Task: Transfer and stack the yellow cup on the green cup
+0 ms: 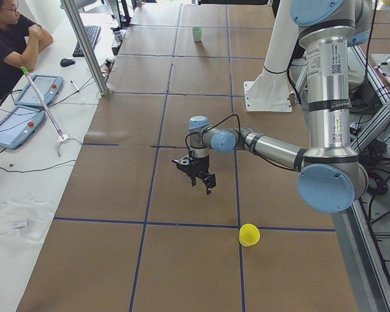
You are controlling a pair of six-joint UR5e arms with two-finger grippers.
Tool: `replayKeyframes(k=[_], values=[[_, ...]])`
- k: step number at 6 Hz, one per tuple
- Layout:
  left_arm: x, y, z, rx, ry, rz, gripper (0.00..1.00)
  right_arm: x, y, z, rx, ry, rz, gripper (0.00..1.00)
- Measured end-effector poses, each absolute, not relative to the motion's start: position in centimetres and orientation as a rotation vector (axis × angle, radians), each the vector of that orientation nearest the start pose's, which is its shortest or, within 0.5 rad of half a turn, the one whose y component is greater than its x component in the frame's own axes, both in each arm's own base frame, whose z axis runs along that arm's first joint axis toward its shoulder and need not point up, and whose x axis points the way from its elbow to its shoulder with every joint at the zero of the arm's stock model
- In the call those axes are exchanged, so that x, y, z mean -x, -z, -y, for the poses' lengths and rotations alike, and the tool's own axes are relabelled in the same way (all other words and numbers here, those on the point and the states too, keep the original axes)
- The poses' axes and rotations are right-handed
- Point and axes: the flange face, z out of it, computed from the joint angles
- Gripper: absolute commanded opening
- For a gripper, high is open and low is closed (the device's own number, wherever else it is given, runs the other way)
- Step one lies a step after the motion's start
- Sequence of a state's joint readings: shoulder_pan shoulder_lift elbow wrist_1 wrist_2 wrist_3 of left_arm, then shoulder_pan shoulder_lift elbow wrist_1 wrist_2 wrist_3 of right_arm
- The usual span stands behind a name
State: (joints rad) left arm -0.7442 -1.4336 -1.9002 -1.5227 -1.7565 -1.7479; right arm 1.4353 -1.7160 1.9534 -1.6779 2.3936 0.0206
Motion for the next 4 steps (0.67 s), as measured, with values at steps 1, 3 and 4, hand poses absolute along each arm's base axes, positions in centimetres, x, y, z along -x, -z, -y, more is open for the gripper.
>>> replayKeyframes(k=[1, 3, 4], values=[[-24.7, -59.8, 37.4, 0.119, 1.045, -0.099, 1.00, -0.1, -54.3, 43.1, -0.064, 0.170, 0.831, 1.00], [-23.4, -61.4, 36.0, 0.084, 1.274, 0.130, 1.00, -0.2, -54.1, 42.4, -0.070, 0.181, 0.833, 1.00], [-23.3, -62.5, 34.7, 0.072, 1.357, 0.257, 1.00, -0.2, -54.1, 42.1, -0.069, 0.184, 0.832, 1.00]])
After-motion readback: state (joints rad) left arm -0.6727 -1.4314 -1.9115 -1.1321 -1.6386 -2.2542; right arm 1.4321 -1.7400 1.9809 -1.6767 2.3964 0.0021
